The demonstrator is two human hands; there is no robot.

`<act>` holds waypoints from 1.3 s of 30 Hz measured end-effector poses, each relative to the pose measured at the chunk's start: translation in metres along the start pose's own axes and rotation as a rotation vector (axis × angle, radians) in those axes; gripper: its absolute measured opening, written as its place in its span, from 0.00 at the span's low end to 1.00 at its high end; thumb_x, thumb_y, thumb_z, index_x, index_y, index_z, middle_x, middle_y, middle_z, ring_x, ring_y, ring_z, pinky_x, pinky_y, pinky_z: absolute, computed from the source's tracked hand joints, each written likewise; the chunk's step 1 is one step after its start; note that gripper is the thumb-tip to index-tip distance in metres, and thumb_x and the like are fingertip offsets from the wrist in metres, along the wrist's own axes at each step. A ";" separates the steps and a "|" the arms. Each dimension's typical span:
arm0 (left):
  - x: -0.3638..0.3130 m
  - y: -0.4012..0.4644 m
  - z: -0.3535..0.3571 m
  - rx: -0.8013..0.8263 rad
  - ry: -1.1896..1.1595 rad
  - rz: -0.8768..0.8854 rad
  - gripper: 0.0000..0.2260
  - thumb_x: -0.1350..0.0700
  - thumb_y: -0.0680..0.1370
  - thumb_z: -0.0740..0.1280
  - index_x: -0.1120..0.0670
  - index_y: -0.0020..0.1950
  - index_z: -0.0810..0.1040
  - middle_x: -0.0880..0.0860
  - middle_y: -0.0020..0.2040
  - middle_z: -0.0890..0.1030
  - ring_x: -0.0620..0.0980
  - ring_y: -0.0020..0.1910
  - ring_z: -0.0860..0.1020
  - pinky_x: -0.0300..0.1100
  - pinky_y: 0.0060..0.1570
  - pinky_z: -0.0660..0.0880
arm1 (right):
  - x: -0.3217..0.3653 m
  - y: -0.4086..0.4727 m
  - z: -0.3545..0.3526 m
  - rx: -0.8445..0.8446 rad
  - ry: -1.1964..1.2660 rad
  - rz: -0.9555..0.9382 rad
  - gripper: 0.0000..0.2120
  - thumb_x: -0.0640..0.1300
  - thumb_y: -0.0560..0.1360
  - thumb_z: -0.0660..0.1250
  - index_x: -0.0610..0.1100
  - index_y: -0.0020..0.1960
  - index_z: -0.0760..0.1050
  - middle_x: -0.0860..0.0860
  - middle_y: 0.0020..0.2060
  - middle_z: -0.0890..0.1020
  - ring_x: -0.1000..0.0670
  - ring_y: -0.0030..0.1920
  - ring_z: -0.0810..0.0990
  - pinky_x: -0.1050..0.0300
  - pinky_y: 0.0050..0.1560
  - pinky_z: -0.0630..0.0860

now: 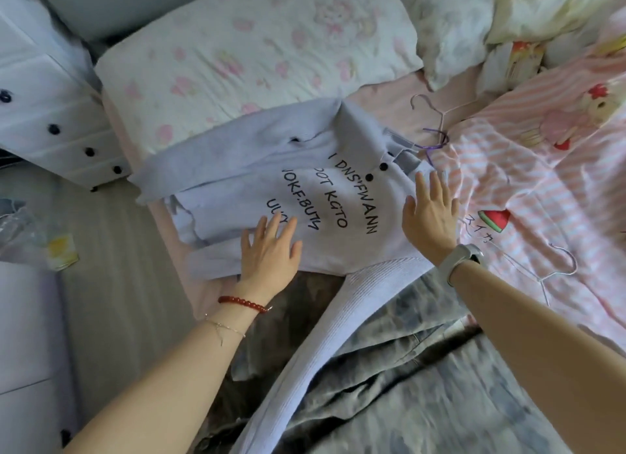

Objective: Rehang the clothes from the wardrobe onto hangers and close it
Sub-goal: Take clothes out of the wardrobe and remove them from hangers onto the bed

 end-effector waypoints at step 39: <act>0.285 -1.020 -0.123 -0.760 0.161 -1.254 0.18 0.56 0.77 0.62 0.56 0.67 0.72 0.57 0.66 0.73 0.54 0.67 0.69 0.55 0.65 0.64 | 0.482 -0.923 -0.011 0.465 0.039 -1.706 0.19 0.44 0.78 0.54 0.46 0.69 0.65 0.50 0.66 0.72 0.48 0.67 0.66 0.55 0.65 0.60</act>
Point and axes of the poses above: each hand's wrist, its own y-axis towards the middle knuckle, its own z-axis out of the palm, x = y × z, the point moved 9 cm from there along y, towards the middle knuckle
